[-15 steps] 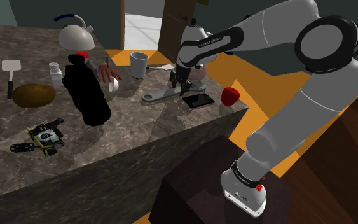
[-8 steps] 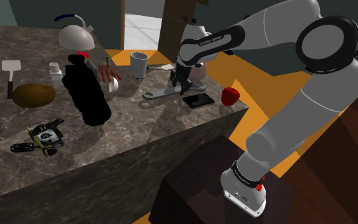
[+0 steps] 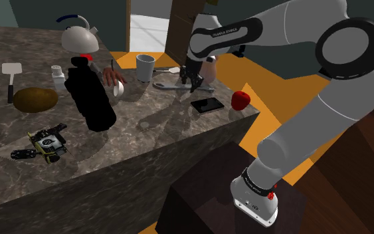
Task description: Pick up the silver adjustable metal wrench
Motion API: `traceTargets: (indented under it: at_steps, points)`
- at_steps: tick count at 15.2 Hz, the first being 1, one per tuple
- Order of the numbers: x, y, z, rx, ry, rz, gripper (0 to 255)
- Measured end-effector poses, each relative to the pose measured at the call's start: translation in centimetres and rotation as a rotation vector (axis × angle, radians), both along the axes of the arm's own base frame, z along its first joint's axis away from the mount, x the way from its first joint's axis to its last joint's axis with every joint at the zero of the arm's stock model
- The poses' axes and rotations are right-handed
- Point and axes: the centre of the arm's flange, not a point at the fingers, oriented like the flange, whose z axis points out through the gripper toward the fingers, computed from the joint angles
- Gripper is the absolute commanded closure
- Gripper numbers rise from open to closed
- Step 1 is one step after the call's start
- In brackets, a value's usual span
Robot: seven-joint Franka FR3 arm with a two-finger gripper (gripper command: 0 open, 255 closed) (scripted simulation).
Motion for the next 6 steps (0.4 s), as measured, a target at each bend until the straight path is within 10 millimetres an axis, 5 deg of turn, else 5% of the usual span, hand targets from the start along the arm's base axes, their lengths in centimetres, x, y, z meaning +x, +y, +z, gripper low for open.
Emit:
traceTargets:
  at_steps: [6]
  points:
    - [0.0,0.1,2.9,0.000,0.000,0.000,255]
